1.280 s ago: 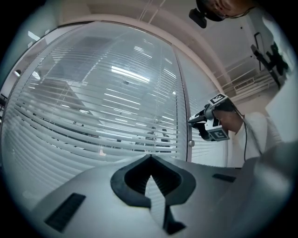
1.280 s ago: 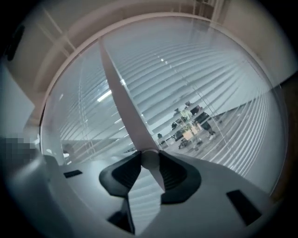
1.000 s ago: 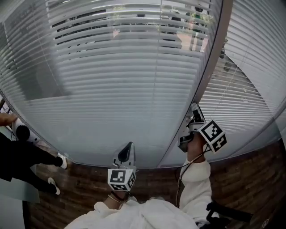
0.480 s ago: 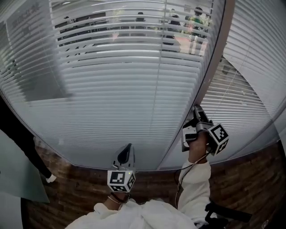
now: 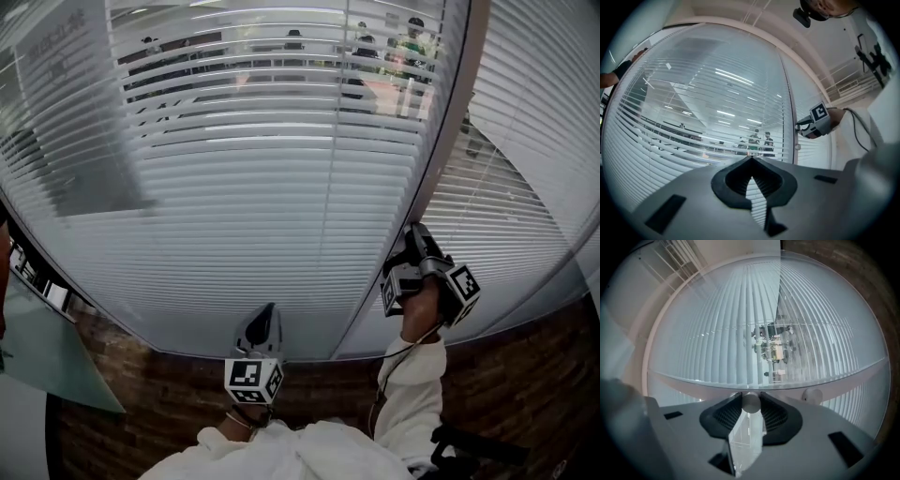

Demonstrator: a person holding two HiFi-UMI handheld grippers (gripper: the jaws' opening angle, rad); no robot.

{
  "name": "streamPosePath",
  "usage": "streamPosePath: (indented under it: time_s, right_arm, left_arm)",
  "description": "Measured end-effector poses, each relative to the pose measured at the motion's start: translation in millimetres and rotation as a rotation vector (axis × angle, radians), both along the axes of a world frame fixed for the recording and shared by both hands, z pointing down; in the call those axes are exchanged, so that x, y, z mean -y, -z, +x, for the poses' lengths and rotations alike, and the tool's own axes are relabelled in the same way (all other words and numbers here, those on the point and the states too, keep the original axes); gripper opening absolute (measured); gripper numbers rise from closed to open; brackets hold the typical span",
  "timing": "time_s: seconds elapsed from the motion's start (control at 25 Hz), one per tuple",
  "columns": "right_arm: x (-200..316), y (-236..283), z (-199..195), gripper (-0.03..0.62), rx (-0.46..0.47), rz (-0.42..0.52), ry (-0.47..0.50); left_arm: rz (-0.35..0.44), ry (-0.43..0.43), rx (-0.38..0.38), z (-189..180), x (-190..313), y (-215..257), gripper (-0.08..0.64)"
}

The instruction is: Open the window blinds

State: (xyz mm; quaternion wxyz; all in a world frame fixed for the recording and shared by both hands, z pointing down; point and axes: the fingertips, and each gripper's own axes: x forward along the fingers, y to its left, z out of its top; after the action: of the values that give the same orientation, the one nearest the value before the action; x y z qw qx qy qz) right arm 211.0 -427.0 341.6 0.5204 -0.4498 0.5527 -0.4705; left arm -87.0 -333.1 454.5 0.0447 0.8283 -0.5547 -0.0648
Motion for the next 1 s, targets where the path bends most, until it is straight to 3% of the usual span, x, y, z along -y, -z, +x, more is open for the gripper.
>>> streamPosePath:
  time_s: [0.08, 0.2, 0.36, 0.48, 0.56, 0.68, 0.76, 1.0]
  right_arm:
    - [0, 5, -3, 0.132, -0.088, 0.033, 0.012]
    - [-10, 15, -10, 0.133, -0.328, 0.061, -0.012]
    - [-42, 14, -18, 0.133, -0.857, 0.006, -0.141]
    - [-69, 4, -52, 0.133, -1.287, 0.055, -0.206]
    - [-89, -18, -79, 0.117, -1.464, 0.096, -0.206]
    - [-113, -67, -107, 0.038, -1.554, 0.079, -0.160]
    - [-121, -88, -120, 0.029, -1.570, 0.060, -0.115]
    - [-121, -78, -130, 0.018, -1.605, 0.117, -0.127]
  left_arm:
    - [-0.006, -0.003, 0.001, 2, -2, 1, -0.003]
    - [-0.003, -0.017, 0.003, 5, -3, 3, -0.003]
    - [0.015, -0.034, -0.001, 11, -4, 17, -0.003]
    - [0.044, -0.051, -0.014, 17, -4, 33, -0.003]
    - [0.051, -0.070, -0.017, 24, -5, 40, -0.003]
    - [0.007, -0.115, 0.006, 37, -9, 30, -0.003]
    - [-0.037, -0.139, 0.019, 45, -12, 18, -0.003]
    - [-0.074, -0.156, 0.016, 53, -18, 6, -0.003]
